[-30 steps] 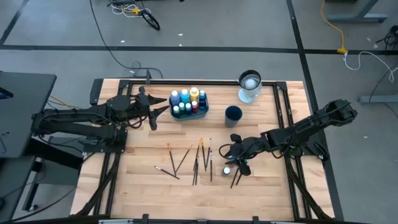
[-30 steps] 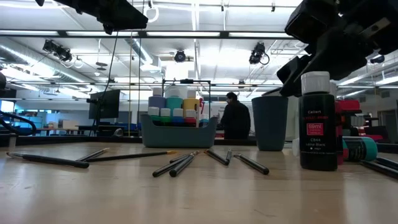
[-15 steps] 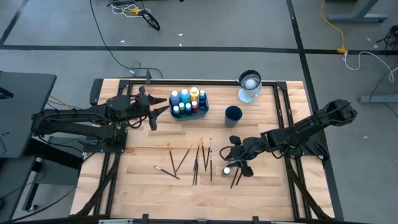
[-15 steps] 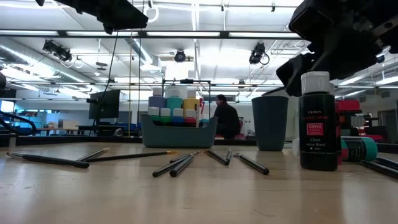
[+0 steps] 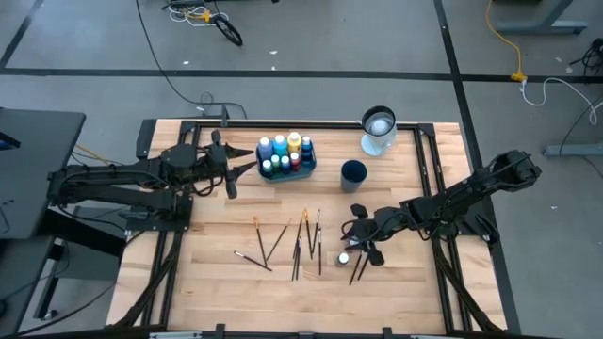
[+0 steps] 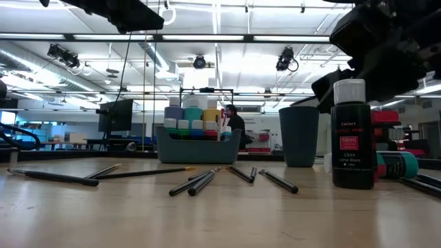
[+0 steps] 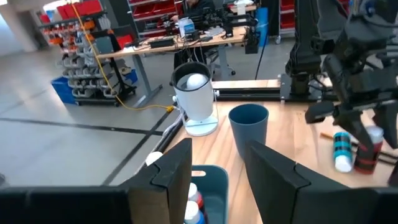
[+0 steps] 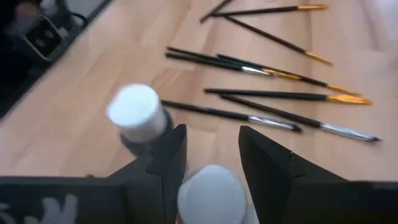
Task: Pick & Place Paint Supplies
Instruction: Put the red paint bottle into the blue bin
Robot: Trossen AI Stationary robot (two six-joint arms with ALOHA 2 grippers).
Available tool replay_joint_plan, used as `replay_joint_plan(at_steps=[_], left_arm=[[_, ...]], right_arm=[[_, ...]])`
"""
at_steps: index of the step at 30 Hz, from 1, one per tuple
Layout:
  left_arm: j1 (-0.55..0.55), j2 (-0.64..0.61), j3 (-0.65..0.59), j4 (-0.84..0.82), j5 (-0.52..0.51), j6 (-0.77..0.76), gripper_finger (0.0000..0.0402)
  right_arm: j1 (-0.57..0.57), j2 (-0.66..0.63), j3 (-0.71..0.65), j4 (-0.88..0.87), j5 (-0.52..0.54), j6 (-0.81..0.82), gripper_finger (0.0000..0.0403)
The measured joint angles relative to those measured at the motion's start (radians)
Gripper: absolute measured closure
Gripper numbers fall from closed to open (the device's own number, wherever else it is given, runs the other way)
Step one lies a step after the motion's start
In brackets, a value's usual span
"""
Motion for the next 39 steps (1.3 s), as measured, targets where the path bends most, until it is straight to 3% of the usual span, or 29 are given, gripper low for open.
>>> replay_joint_plan(at_steps=[4, 13, 19, 30, 35, 39], left_arm=[[0.000, 0.000, 0.000, 0.000, 0.000, 0.050, 0.0248], [0.000, 0.000, 0.000, 0.000, 0.000, 0.078, 0.0248], [0.000, 0.000, 0.000, 0.000, 0.000, 0.082, 0.0248], [0.000, 0.000, 0.000, 0.000, 0.000, 0.080, 0.0248], [0.000, 0.000, 0.000, 0.000, 0.000, 0.083, 0.0248], [0.000, 0.000, 0.000, 0.000, 0.000, 0.081, 0.0248]], right_arm=[[0.000, 0.000, 0.000, -0.001, 0.056, 0.003, 0.0255], [0.000, 0.000, 0.000, -0.004, 0.058, 0.013, 0.0299], [0.000, 0.000, 0.000, 0.017, 0.073, 0.020, 0.0301], [-0.025, 0.000, 0.001, 0.387, 0.468, -0.025, 0.0300], [-0.101, 0.005, 0.070, 0.565, 0.476, -0.049, 0.0301], [-0.164, 0.015, 0.211, 0.430, 0.475, -0.097, 0.0301]])
